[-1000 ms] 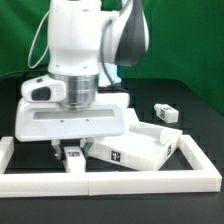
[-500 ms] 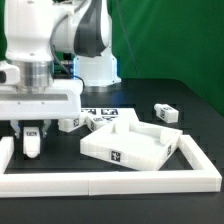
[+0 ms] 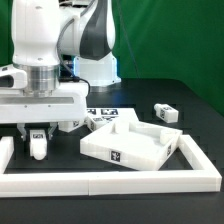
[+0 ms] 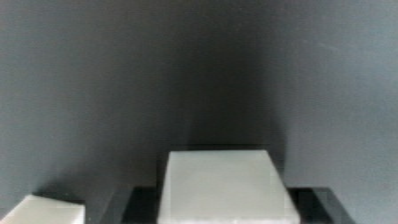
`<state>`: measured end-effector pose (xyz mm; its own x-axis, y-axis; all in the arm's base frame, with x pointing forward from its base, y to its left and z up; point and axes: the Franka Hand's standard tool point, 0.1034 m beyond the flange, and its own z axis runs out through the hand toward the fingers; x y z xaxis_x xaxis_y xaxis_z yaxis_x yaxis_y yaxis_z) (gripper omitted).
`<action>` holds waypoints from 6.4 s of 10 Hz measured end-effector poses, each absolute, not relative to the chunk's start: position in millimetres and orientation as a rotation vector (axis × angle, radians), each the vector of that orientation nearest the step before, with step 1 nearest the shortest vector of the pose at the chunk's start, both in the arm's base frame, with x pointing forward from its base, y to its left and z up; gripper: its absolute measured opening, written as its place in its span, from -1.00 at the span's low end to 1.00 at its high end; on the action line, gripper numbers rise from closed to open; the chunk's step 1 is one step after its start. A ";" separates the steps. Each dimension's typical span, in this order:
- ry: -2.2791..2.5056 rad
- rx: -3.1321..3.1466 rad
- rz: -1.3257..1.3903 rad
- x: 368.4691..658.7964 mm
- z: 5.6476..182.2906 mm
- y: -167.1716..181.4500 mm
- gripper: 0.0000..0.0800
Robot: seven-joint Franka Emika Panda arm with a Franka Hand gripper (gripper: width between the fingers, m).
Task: Assemble one leg
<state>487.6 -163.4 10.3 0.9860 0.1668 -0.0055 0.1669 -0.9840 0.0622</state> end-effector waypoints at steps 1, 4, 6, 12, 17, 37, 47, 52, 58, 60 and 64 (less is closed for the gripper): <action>0.259 3.068 -0.001 487.4 10.1 -163.3 -0.25; 0.056 3.102 -0.057 492.8 24.1 -147.1 0.55; -0.144 3.117 -0.099 498.8 58.2 -117.5 0.60; -0.431 3.081 -0.127 511.3 65.4 -35.4 0.62; -0.655 3.042 -0.105 471.2 29.2 -29.9 0.62; -0.144 3.103 0.164 550.3 12.8 -21.0 -0.86; -0.160 3.083 0.239 587.0 8.5 -19.7 -0.86; -0.133 3.060 0.236 584.9 10.9 -22.4 -0.69; -0.104 3.110 0.148 540.3 72.7 -30.1 0.61; -0.105 3.140 -0.097 535.3 73.4 -25.1 0.62; -0.196 3.099 -0.698 480.5 70.7 -43.8 0.62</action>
Offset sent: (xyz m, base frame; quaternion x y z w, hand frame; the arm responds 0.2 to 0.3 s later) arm 0.0127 0.0143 0.0491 -0.0447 -0.0832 0.1408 0.9855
